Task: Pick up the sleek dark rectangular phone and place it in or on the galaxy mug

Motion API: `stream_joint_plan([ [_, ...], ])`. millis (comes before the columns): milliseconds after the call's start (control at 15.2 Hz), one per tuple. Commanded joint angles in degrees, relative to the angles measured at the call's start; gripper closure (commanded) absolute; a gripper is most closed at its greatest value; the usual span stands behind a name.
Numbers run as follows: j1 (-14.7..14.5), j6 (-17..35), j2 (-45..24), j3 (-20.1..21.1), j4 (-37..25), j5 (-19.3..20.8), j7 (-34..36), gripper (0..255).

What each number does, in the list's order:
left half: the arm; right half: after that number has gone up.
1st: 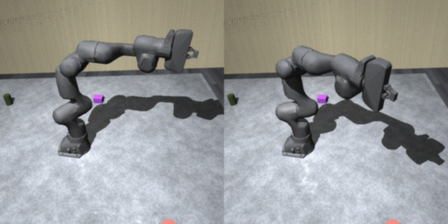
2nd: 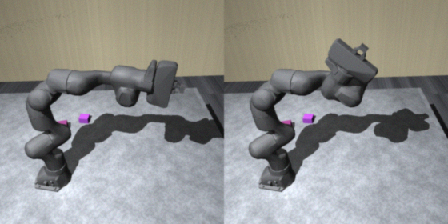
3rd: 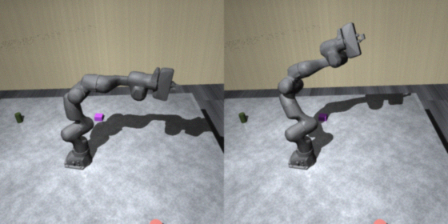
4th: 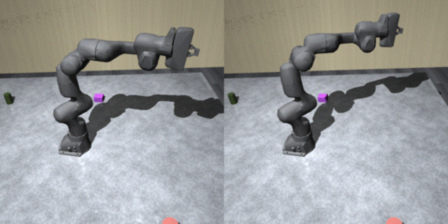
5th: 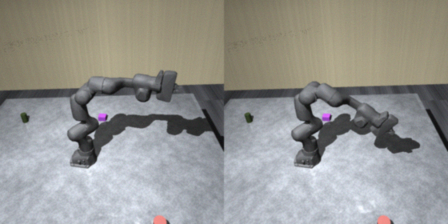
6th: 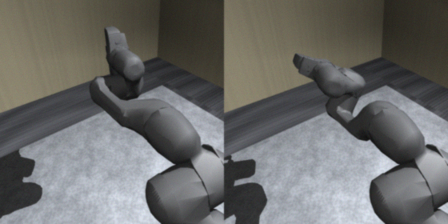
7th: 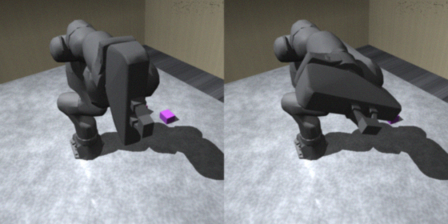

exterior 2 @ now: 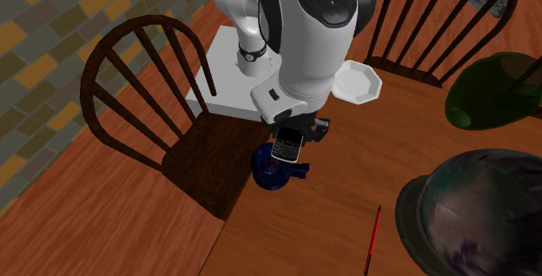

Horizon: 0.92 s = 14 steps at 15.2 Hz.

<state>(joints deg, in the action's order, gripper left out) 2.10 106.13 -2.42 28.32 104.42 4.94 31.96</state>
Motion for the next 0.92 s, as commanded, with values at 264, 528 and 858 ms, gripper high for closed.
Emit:
stream_joint_plan([
  [264, 0.9, 2.6, -1.6, -0.9, 1.0, 0.9, -1.3, 255],
  [528, 0.8, 5.5, -2.3, -0.9, 3.4, 1.3, -0.9, 255],
  [858, 0.8, 9.1, -3.3, -1.0, 6.1, 2.0, -0.3, 255],
])
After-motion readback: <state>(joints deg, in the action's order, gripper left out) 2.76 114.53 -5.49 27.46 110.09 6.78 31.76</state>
